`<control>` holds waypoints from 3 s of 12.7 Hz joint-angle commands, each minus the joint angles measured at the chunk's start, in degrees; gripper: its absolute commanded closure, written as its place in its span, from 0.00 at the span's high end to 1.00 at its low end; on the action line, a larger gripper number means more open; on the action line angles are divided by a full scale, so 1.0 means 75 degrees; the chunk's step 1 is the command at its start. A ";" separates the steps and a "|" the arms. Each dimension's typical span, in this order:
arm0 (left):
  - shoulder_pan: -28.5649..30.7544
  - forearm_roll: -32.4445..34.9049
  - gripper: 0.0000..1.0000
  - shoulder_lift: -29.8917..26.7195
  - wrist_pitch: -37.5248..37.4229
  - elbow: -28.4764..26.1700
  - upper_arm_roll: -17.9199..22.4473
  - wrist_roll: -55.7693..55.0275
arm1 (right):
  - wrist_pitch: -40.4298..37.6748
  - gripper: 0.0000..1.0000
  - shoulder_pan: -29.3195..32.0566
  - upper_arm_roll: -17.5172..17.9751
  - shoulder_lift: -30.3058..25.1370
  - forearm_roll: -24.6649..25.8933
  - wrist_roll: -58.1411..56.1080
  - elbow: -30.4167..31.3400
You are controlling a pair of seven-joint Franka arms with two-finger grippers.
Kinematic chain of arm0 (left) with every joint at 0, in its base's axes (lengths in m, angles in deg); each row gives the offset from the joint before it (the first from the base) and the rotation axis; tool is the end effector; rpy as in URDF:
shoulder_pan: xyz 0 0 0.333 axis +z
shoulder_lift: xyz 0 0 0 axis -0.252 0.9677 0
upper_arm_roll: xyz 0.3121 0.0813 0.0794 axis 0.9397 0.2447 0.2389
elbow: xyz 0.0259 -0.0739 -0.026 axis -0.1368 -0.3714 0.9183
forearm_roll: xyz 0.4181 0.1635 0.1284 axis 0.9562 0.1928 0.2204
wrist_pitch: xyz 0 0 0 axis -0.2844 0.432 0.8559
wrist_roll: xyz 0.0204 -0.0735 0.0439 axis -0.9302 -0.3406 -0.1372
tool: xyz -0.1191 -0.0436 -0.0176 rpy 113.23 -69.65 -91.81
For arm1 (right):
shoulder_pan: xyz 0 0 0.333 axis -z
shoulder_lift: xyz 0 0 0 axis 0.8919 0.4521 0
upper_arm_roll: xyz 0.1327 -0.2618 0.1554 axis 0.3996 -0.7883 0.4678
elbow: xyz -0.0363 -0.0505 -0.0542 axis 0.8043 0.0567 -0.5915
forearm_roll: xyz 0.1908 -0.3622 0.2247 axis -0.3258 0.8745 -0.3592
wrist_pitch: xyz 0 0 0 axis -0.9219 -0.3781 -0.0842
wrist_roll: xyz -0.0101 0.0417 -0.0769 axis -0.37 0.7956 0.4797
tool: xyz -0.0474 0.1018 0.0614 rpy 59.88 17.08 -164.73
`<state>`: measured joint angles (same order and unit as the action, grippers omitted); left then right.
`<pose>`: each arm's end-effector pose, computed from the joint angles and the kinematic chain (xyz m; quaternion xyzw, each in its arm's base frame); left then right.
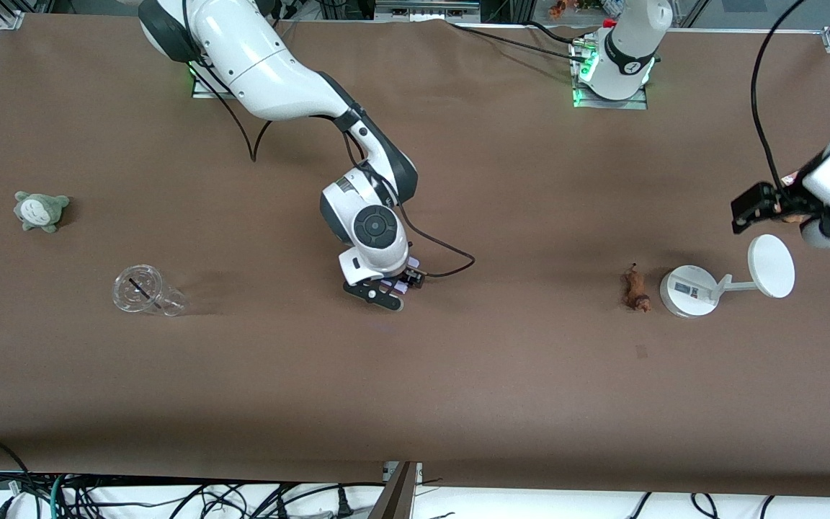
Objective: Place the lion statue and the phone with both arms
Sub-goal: 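Lift the phone with the right gripper while the left gripper withdraws, then carry the phone beside the glass cup and lower it with the right gripper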
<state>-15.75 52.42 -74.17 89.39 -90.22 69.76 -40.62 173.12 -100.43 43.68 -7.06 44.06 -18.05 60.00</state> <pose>0.6553 -0.0197 0.5781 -0.9985 0.0286 -0.0330 0.0342 0.6506 0.5197 0.1376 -0.9849 0.1725 0.0162 0.0048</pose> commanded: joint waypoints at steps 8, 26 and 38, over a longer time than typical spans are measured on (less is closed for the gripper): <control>-0.0163 -0.0178 1.00 -0.0010 -0.0188 -0.0012 0.0241 -0.0115 | -0.3841 0.09 0.1283 -0.0666 -0.3261 -0.0046 -0.3884 0.0748; -0.0268 -0.0202 1.00 0.0166 -0.0563 0.0023 0.0194 -0.0021 | 0.0399 0.09 0.2748 -0.1735 -0.2794 -0.0572 -0.8073 0.3702; -0.0280 -0.0213 1.00 0.0166 -0.0563 0.0011 0.0194 -0.0091 | 0.0621 0.09 0.2619 -0.1699 -0.2431 -0.1124 -0.8142 0.3514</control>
<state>-17.61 52.29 -73.67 86.53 -91.98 70.92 -41.12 175.95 -80.75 30.82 -26.21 36.88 -77.70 86.20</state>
